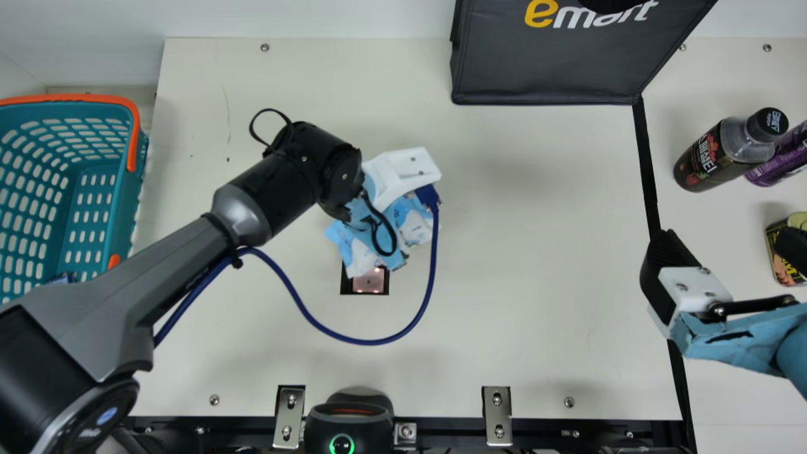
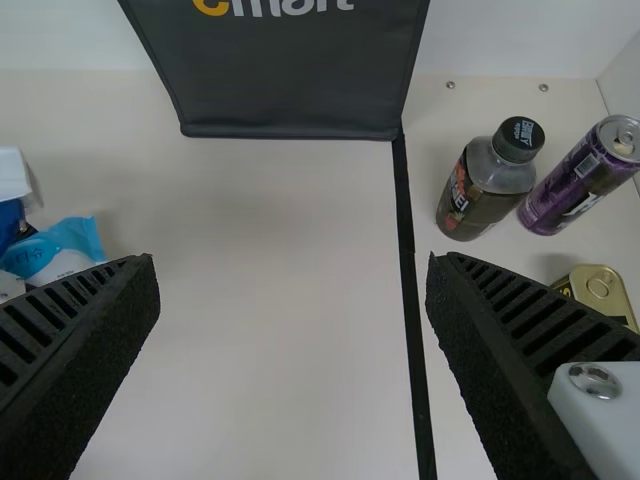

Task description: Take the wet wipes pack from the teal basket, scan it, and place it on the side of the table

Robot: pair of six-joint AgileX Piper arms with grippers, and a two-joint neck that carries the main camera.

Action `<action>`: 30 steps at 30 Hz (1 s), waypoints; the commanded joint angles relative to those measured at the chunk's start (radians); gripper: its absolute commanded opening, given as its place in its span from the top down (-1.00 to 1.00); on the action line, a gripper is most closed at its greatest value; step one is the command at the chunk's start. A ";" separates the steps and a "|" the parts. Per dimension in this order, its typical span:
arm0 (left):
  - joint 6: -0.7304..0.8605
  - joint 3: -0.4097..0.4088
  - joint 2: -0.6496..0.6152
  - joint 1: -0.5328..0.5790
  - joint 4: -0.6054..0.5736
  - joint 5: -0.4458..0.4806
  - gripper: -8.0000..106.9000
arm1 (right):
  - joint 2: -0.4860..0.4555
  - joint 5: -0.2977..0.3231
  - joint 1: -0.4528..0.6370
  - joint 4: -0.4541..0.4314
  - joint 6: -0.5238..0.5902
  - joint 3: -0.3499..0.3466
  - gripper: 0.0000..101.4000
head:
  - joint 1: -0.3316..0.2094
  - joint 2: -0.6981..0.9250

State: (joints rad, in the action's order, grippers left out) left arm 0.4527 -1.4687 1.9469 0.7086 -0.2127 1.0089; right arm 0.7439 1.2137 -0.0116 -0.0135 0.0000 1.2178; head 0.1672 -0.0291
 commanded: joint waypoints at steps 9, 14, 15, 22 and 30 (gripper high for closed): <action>-0.240 -0.080 0.059 0.023 -0.035 -0.062 1.00 | 0.000 0.000 0.000 0.000 0.000 0.000 -0.87 | -0.029 0.002; -0.330 -0.097 0.081 0.045 -0.035 -0.093 1.00 | 0.000 0.000 0.000 0.000 0.000 0.000 -0.87 | -0.029 0.002; -0.346 -0.100 0.085 0.050 -0.036 -0.099 1.00 | 0.000 0.000 0.000 0.000 0.000 0.000 -0.87 | -0.029 0.002; -0.425 -0.115 0.108 0.084 -0.050 -0.133 0.84 | 0.000 0.000 0.000 0.000 0.000 0.000 -0.87 | -0.029 0.002; -0.475 -0.140 0.132 0.118 -0.052 -0.143 0.37 | 0.000 0.000 0.000 0.000 0.000 0.000 -0.87 | -0.029 0.002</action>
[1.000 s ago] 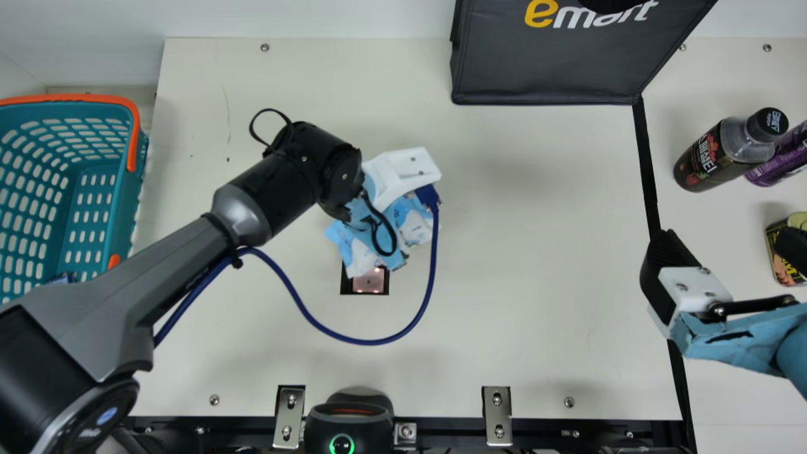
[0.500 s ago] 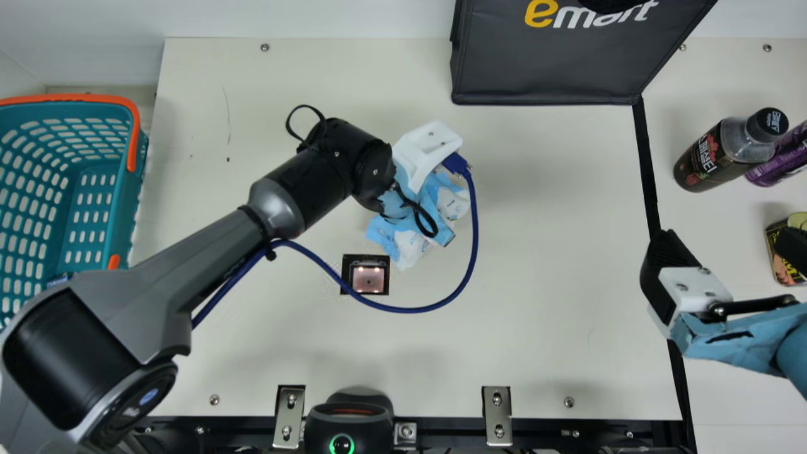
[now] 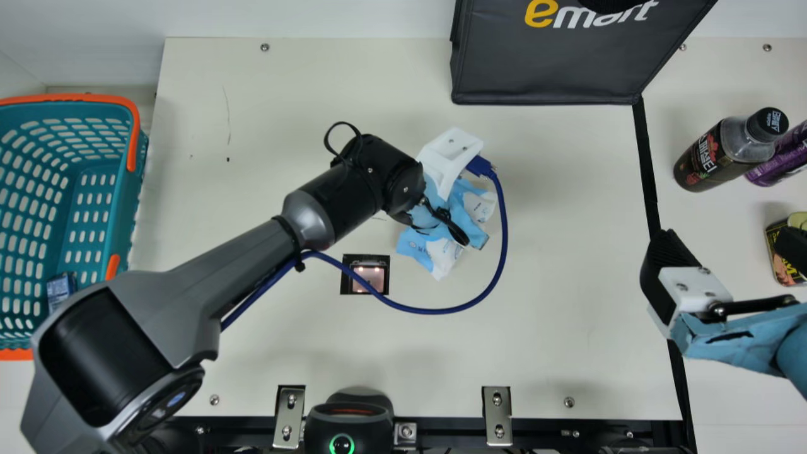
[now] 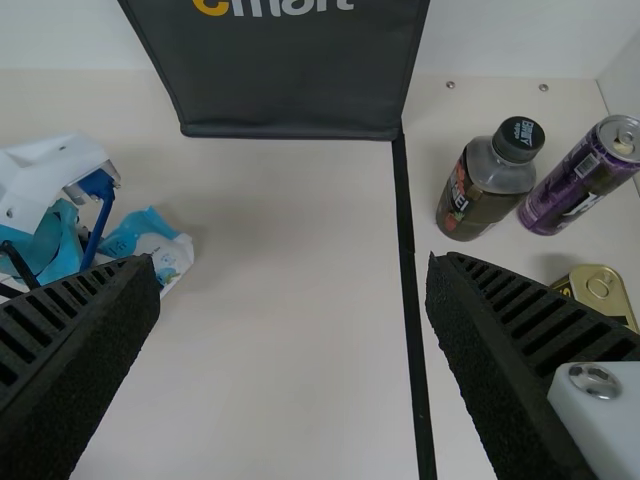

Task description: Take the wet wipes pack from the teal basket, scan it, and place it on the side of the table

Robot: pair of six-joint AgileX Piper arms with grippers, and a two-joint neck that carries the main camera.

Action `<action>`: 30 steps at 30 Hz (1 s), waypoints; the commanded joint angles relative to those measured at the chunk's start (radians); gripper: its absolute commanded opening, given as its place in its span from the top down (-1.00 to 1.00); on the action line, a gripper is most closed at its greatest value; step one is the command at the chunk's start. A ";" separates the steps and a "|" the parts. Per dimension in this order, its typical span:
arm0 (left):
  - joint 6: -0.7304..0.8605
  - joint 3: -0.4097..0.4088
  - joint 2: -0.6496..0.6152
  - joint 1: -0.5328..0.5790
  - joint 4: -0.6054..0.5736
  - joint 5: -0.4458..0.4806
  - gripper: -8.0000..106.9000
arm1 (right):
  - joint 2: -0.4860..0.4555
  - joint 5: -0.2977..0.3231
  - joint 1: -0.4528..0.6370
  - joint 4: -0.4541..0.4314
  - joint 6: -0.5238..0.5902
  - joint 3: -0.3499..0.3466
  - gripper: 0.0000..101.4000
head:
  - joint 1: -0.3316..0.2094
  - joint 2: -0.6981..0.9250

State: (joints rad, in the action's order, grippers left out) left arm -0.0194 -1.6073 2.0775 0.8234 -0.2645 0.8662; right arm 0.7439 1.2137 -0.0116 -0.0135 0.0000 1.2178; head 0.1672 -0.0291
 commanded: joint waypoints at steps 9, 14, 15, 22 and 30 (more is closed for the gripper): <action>-0.030 -0.009 0.016 0.018 -0.014 -0.017 -0.15 | 0.000 0.000 0.000 0.000 0.000 0.000 -0.87 | -0.029 0.002; -0.035 -0.003 0.018 0.019 -0.036 -0.030 -0.44 | 0.000 0.000 0.000 0.000 0.000 0.000 -0.87 | -0.029 0.002; -0.035 -0.001 0.018 0.018 -0.042 -0.032 -0.50 | 0.000 0.000 0.000 0.000 0.000 0.000 -0.87 | -0.029 0.002; -0.017 0.023 0.000 0.000 -0.108 -0.049 -0.71 | 0.000 0.000 0.000 0.000 0.000 0.000 -0.87 | -0.029 0.002; 0.055 0.109 -0.079 -0.059 -0.231 -0.081 -0.71 | 0.000 0.000 0.000 0.000 0.000 0.000 -0.87 | -0.029 0.002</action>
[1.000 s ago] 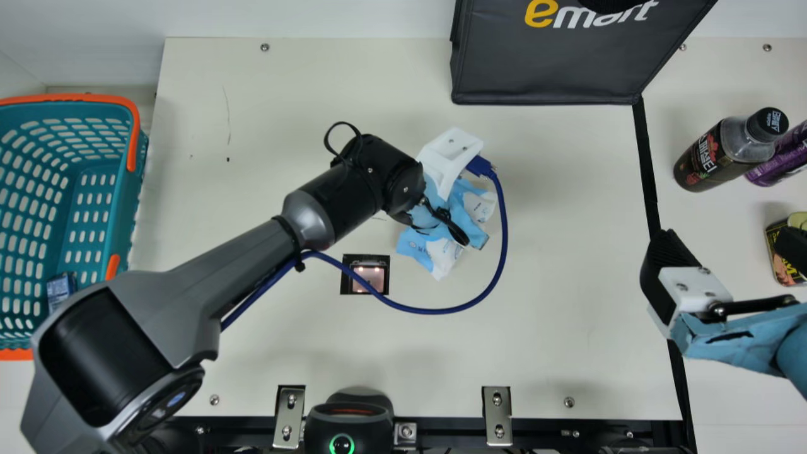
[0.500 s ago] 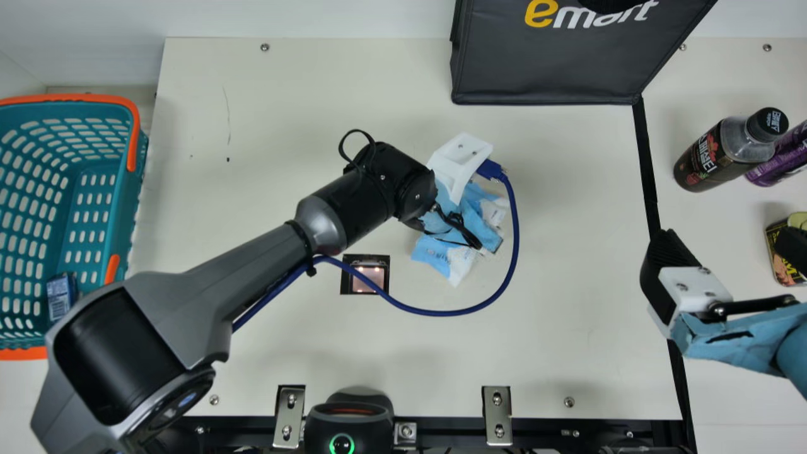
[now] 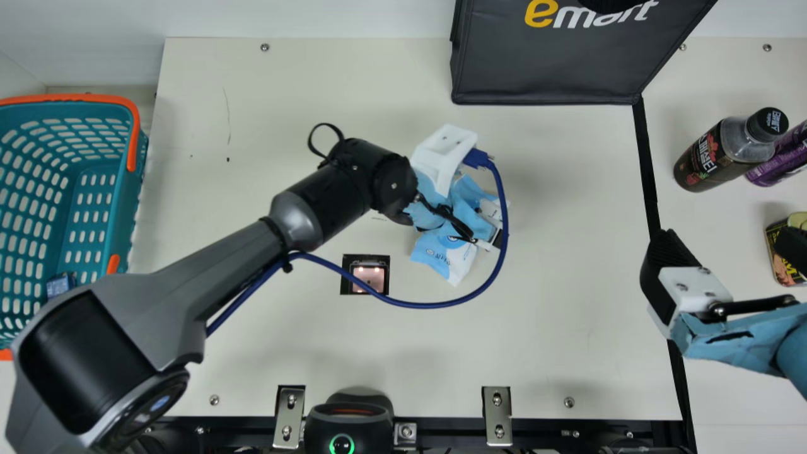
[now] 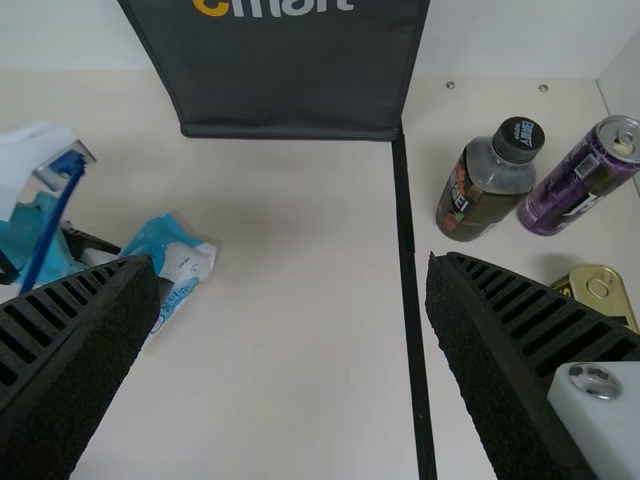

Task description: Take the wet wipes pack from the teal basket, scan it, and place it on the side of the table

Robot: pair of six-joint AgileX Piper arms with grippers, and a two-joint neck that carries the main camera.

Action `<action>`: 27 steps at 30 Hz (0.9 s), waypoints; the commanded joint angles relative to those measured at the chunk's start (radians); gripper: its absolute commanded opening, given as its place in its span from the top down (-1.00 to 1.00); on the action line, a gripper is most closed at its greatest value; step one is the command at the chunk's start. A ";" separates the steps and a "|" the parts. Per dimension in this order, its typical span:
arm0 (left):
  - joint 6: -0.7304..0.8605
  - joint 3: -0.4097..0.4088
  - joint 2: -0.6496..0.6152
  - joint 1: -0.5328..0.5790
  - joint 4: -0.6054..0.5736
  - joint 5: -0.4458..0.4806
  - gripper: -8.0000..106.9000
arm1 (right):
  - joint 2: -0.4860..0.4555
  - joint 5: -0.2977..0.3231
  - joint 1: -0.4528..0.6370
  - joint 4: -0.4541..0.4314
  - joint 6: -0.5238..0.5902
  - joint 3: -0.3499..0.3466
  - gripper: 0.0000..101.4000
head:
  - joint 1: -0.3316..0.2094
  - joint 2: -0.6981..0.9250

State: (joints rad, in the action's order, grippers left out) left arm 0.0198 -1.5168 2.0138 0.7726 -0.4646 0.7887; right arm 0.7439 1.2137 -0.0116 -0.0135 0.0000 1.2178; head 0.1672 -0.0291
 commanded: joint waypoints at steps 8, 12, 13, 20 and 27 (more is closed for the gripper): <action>0.152 0.185 -0.163 -0.104 -0.171 -0.043 -0.71 | 0.000 0.000 0.000 0.000 0.000 0.000 -0.87 | -0.029 0.002; 0.226 0.281 -0.253 -0.164 -0.224 -0.053 -0.71 | 0.000 0.000 0.000 0.000 0.000 0.000 -0.87 | -0.029 0.002; 0.244 0.304 -0.276 -0.180 -0.235 -0.055 -0.71 | 0.000 0.000 0.000 0.000 0.000 0.000 -0.87 | -0.029 0.002; 0.346 0.462 -0.450 -0.296 -0.283 -0.053 -0.71 | 0.000 0.000 0.000 0.000 0.000 0.000 -0.87 | -0.029 0.002; 0.364 0.573 -0.631 -0.399 -0.228 -0.040 -0.71 | 0.000 -0.001 0.000 0.000 0.000 0.000 -0.87 | -0.029 0.002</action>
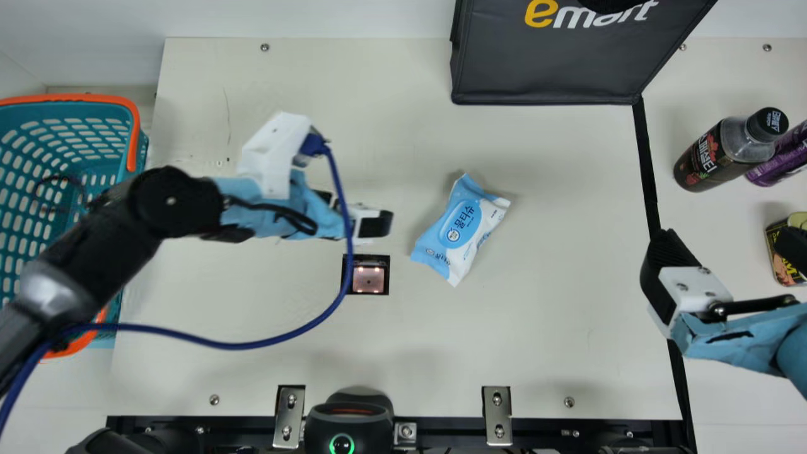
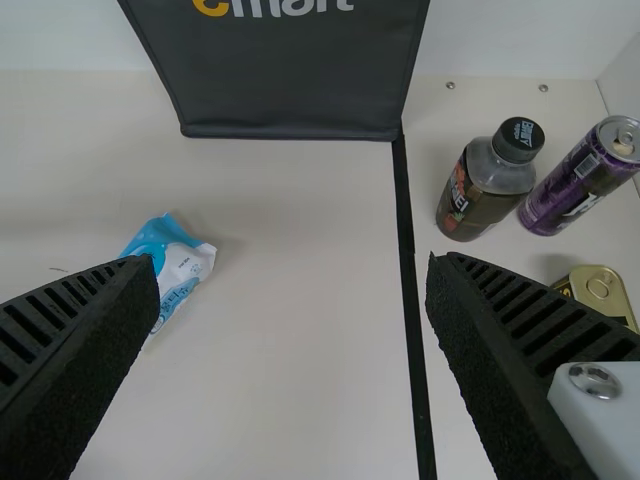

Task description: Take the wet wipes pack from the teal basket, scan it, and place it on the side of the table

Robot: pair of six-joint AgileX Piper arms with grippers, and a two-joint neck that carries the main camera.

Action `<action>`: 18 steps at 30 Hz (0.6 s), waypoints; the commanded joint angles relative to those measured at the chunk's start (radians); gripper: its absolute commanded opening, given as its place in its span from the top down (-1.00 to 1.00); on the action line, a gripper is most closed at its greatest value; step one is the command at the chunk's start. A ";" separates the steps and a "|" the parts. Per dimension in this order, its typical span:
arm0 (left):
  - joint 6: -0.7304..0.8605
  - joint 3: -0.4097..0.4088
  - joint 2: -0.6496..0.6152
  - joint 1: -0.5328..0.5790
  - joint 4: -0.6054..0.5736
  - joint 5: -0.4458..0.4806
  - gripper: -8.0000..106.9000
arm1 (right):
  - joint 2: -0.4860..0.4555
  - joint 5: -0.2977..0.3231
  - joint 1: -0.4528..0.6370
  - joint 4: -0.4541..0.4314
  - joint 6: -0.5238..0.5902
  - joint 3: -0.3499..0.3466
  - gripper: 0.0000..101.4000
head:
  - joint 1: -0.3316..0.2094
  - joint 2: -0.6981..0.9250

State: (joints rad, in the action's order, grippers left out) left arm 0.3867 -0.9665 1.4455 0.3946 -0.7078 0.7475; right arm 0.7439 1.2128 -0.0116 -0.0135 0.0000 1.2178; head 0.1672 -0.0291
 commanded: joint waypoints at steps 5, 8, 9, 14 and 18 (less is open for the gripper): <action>-0.035 0.065 -0.187 -0.096 0.104 0.025 -0.71 | 0.000 0.000 0.000 0.000 0.000 0.000 -0.87 | -0.029 0.002; -0.068 0.071 -0.254 -0.138 0.182 0.047 -0.71 | 0.000 0.000 0.000 0.000 0.000 0.000 -0.87 | -0.029 0.002; -0.079 0.070 -0.275 -0.151 0.210 0.056 -0.71 | 0.000 0.000 0.000 0.000 0.000 0.000 -0.87 | -0.029 0.002; -0.138 0.049 -0.365 -0.203 0.362 0.116 -0.71 | 0.000 0.000 0.000 0.000 0.000 0.000 -0.87 | -0.029 0.002; -0.182 0.015 -0.423 -0.221 0.463 0.179 -0.71 | 0.000 0.000 0.000 0.000 0.000 0.000 -0.87 | -0.029 0.002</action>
State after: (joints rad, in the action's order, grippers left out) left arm 0.2176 -0.9424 1.0449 0.1760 -0.3144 0.9028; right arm 0.7439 1.2128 -0.0116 -0.0135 0.0000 1.2178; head 0.1672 -0.0291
